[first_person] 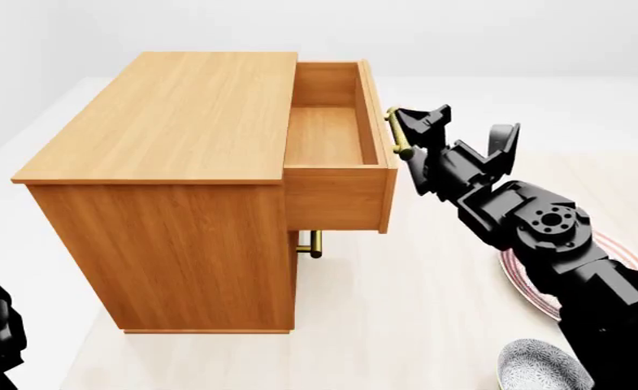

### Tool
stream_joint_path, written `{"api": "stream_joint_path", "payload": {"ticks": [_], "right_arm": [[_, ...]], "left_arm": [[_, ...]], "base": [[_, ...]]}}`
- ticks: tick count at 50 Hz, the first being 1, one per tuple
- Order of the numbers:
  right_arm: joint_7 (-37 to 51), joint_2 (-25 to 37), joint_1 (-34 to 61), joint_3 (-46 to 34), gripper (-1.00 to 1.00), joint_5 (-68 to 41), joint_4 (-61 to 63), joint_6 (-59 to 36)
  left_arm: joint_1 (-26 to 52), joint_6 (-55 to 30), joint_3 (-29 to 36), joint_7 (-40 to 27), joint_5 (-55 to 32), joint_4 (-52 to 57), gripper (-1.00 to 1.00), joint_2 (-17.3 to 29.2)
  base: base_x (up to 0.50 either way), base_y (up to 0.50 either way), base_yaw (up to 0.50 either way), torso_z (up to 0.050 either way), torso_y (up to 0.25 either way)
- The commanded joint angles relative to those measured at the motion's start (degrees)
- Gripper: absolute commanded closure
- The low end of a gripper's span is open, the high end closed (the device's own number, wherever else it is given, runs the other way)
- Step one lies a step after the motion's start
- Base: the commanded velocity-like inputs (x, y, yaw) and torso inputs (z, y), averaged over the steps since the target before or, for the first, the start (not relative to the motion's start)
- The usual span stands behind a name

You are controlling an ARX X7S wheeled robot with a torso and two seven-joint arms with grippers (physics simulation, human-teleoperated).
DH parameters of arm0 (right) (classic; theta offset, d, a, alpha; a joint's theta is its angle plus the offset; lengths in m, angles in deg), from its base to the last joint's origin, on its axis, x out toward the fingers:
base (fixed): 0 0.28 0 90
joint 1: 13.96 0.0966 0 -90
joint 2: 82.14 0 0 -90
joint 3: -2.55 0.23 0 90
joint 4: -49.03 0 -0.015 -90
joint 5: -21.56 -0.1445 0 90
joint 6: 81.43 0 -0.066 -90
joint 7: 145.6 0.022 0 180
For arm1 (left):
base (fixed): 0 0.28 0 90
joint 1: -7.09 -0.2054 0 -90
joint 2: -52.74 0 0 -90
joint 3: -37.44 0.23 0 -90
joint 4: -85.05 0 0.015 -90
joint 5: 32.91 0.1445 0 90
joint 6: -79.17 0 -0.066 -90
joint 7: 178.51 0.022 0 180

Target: Open the top drawer of the cabinet and put the bowl in it.

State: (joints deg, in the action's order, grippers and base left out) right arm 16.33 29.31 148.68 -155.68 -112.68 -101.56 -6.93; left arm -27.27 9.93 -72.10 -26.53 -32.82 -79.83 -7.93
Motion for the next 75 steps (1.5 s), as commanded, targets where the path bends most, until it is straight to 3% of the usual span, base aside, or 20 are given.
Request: {"api": "stream_joint_path", "payload": {"ticks": [1, 15, 21, 26, 32, 37, 44, 51, 59, 66, 75], "right_arm": [[-1.72, -2.25, 1.93, 1.36, -1.0, 0.08, -8.14, -4.34], [0.18, -2.12, 2.47, 1.49, -1.0, 0.18, -9.24, -2.8], [7.82, 4.47, 3.23, 2.14, -1.0, 3.56, 5.91, 7.75], [16.73, 9.83, 10.67, -0.05, -1.0, 10.27, 17.31, 11.07], [23.95, 11.07, 23.52, -5.51, -1.0, 19.15, 20.39, 6.34], [25.5, 8.15, 33.61, -10.74, -1.0, 25.37, 16.7, -0.62], [20.28, -2.24, 44.42, -16.74, -1.0, 29.6, 3.09, -12.69], [12.15, -13.53, 48.57, -20.02, -1.0, 30.61, -13.22, -22.85], [14.05, -15.99, 48.92, -23.11, -1.0, 24.16, -14.38, -31.13], [13.62, -17.52, 48.31, -34.48, -1.0, 15.71, -14.39, -36.34], [9.07, -19.8, 47.91, -56.78, -1.0, 1.23, -14.38, -38.56]], "left_arm": [[0.01, 0.06, 0.12, -0.08, 0.03, 0.0, -1.0, -0.03], [0.03, 0.27, 0.18, 0.06, -0.07, 0.01, -1.0, -0.05], [0.01, 0.32, 0.05, 0.23, -0.26, 0.04, -1.0, 0.07], [-0.23, 0.49, -0.19, 0.42, -0.51, 0.03, -1.0, 0.07], [-0.63, 0.62, -0.48, 0.58, -0.73, 0.0, -1.0, 0.03], [-0.54, 0.63, -0.63, 0.7, -0.78, 0.02, -1.0, 0.09], [-0.62, 0.82, -0.93, 0.87, -0.95, 0.04, -1.0, 0.29], [-1.08, 0.82, -1.43, 1.14, -1.25, 0.0, -1.0, 0.4], [-0.7, 0.72, -1.76, 1.34, -1.31, 0.03, -1.0, 0.73], [-0.67, 0.68, -1.86, 1.31, -1.14, 0.02, -1.0, 0.61], [-0.51, 0.63, -1.94, 1.35, -0.96, 0.02, -1.0, 0.52]], "base": [[0.0, 0.0, 0.0, 0.0, 0.0], [0.0, 0.0, 0.0, 0.0, 0.0], [0.0, 0.0, 0.0, 0.0, 0.0], [0.0, 0.0, 0.0, 0.0, 0.0], [0.0, 0.0, 0.0, 0.0, 0.0], [0.0, 0.0, 0.0, 0.0, 0.0], [0.0, 0.0, 0.0, 0.0, 0.0], [0.0, 0.0, 0.0, 0.0, 0.0], [0.0, 0.0, 0.0, 0.0, 0.0], [0.0, 0.0, 0.0, 0.0, 0.0], [0.0, 0.0, 0.0, 0.0, 0.0]]}}
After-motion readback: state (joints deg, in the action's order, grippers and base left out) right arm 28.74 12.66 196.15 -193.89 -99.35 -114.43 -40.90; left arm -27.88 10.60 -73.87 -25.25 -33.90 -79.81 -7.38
